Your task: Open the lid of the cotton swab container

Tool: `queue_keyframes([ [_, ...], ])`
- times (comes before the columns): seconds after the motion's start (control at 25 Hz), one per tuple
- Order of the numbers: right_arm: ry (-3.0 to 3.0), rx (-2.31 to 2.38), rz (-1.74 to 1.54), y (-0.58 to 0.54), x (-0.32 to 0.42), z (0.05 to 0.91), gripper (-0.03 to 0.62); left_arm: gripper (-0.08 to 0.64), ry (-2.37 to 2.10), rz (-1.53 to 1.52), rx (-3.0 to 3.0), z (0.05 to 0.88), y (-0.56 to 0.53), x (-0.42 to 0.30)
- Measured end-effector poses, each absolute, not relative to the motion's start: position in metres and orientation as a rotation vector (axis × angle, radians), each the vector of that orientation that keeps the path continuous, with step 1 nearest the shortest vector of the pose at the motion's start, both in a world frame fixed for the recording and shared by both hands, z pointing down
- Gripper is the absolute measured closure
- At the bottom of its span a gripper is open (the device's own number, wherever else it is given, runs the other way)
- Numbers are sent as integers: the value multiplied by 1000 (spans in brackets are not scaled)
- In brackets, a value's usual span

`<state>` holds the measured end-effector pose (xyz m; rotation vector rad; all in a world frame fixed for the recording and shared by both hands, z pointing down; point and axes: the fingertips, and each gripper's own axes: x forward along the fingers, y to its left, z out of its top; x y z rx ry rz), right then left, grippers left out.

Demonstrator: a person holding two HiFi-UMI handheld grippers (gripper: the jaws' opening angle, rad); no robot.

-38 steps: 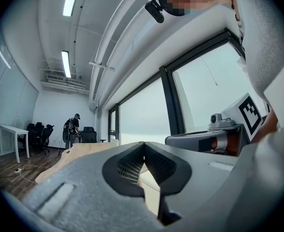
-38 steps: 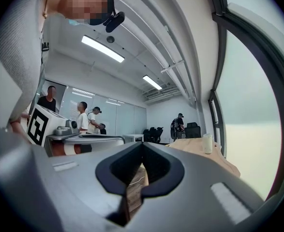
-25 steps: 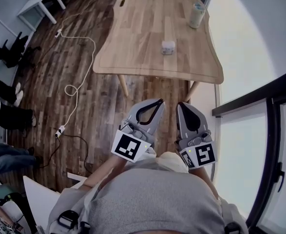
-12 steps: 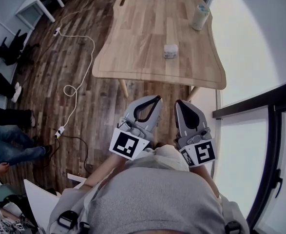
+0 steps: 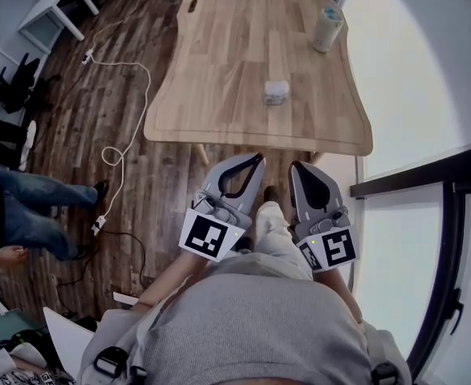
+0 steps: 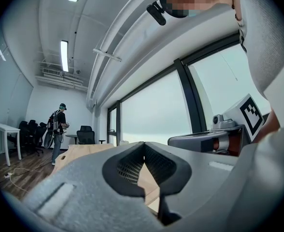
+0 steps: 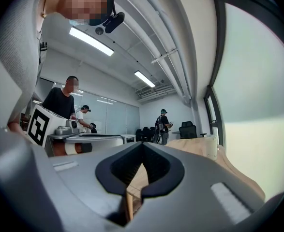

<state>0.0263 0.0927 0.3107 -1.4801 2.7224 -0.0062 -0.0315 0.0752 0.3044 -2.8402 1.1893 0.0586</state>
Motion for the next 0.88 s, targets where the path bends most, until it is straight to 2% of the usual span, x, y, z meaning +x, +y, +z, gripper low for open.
queue_keyframes([
  [0.88,2888,-1245,40,-109,63,314,592,560,1328,12,-2754,321,-117,6],
])
